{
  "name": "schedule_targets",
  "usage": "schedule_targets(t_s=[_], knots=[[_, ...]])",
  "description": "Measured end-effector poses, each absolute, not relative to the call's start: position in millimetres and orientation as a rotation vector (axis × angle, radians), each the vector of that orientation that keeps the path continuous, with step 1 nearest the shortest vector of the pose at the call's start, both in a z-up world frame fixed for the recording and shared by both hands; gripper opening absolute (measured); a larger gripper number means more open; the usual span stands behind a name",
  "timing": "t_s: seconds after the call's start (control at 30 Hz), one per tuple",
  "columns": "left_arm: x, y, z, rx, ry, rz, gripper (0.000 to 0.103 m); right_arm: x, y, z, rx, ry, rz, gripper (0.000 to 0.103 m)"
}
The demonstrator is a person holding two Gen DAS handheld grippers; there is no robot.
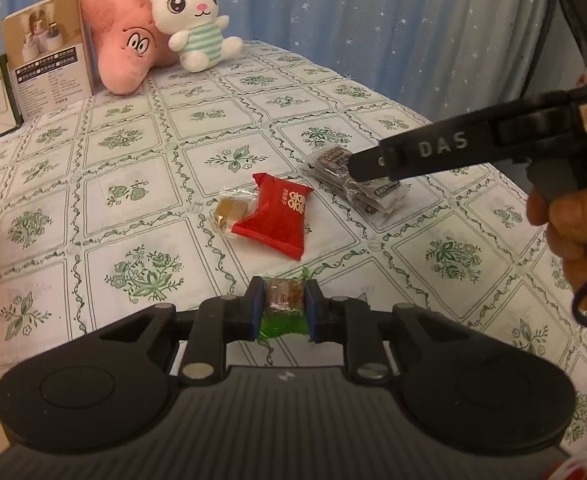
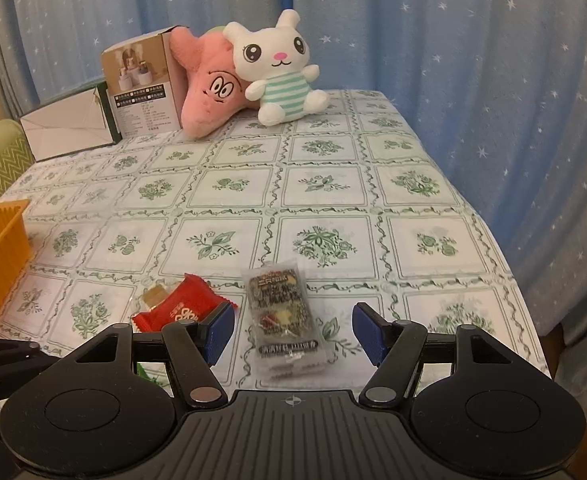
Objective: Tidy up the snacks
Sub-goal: 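Grasp the clear printed snack packet with the right tool while the left tool holds its candy, then carry both held snacks over the orange tray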
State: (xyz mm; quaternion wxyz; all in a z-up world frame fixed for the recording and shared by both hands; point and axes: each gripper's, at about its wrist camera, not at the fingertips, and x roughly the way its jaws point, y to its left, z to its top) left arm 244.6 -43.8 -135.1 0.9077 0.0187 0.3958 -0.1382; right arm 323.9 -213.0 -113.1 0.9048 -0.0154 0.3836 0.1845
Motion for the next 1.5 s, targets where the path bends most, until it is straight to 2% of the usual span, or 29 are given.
schedule_targets(t_s=[0.33, 0.37, 0.43, 0.63, 1.13, 1.5], knots=[[229.5, -22.4, -126.0, -0.041, 0.813, -0.246, 0.018, 337.3, -197.6, -128.6, -0.093, 0.796, 0.41, 0.064], [228.9, -21.3, -125.1, -0.046, 0.813, -0.245, 0.018, 339.0, -195.4, -130.2, -0.095, 0.799, 0.409, 0.062], [227.2, -19.8, -123.5, -0.059, 0.812, -0.245, 0.018, 343.2, -191.6, -134.0, -0.106, 0.816, 0.408, 0.05], [225.9, -16.1, -122.1, -0.08, 0.813, -0.237, 0.018, 343.2, -187.9, -140.5, -0.134, 0.839, 0.404, 0.039], [208.5, -10.1, -123.6, -0.066, 0.834, -0.206, 0.018, 265.0, -203.0, -130.7, -0.08, 0.912, 0.429, 0.038], [204.8, -18.3, -130.8, 0.006, 0.848, -0.186, 0.018, 260.3, -197.5, -132.9, -0.132, 0.905, 0.437, 0.039]])
